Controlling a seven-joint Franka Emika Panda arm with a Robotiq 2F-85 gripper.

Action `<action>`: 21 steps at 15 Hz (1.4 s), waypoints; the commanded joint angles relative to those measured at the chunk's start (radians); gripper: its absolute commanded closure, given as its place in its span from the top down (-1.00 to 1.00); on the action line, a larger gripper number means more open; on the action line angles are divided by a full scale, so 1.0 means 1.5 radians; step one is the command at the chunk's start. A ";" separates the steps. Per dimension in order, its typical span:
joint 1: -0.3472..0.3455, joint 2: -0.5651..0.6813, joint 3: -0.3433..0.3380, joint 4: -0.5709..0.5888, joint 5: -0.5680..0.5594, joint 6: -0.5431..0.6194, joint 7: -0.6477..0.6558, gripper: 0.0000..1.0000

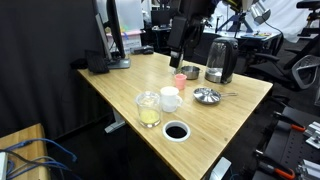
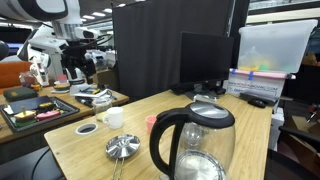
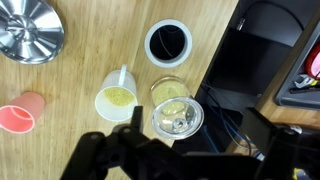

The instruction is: Remove the lid from the jar and put it on the table

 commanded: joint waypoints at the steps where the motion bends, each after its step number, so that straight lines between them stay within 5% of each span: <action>1: -0.001 0.000 0.001 0.002 0.000 -0.001 0.000 1.00; 4: -0.004 0.002 0.004 0.000 -0.006 0.012 0.012 1.00; 10: -0.024 0.085 0.038 0.075 -0.166 0.015 0.121 1.00; 15: 0.000 0.201 0.042 0.173 -0.269 0.016 0.188 1.00; 21: 0.034 0.308 0.016 0.245 -0.298 0.003 0.210 1.00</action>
